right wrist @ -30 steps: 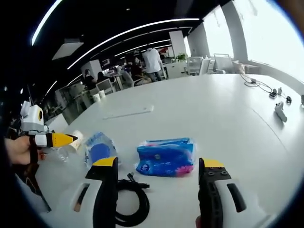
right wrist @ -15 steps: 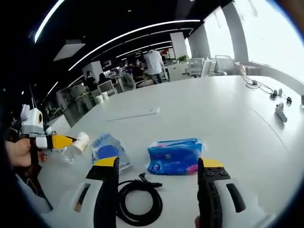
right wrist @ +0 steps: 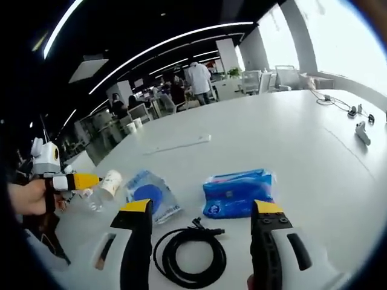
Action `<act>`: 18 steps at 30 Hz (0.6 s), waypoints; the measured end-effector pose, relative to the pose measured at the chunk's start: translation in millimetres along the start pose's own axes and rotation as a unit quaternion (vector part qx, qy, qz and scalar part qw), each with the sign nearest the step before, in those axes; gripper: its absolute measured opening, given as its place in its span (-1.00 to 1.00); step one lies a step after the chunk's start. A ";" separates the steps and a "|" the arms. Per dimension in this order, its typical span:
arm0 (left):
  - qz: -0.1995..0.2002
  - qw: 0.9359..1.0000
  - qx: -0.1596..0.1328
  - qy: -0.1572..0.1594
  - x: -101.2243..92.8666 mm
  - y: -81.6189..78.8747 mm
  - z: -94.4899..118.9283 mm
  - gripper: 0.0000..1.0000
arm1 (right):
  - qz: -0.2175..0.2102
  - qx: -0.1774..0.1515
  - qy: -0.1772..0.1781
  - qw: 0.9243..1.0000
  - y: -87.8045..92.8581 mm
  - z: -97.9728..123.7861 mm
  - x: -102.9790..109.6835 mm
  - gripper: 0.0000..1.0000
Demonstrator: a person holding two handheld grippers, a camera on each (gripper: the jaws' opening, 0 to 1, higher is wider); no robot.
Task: Arrange the tabletop items into an orderly group along one side of the table until the central work area is clear of visible clutter.
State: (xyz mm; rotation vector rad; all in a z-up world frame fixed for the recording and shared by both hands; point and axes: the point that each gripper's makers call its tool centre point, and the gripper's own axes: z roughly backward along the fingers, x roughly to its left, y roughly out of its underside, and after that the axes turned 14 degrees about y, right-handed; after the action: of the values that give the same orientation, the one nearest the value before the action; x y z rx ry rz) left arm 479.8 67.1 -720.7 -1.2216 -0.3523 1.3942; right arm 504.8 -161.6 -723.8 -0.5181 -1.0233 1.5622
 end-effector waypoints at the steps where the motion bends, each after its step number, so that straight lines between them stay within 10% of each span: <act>1: -0.001 1.000 0.002 -0.003 3.1 -0.4 0.2 0.65 | -0.006 0.001 0.000 1.000 1.6 0.3 1.7 0.27; 18: -0.016 0.998 0.041 -0.036 44.9 4.0 -3.1 0.60 | -0.074 0.031 -0.017 0.997 41.6 -3.8 25.5 0.22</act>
State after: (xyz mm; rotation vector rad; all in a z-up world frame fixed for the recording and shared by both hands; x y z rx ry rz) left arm 490.8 103.3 -745.3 -1.0960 -0.3600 1.4142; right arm 477.9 -135.5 -755.1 -0.3667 -1.0122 1.4707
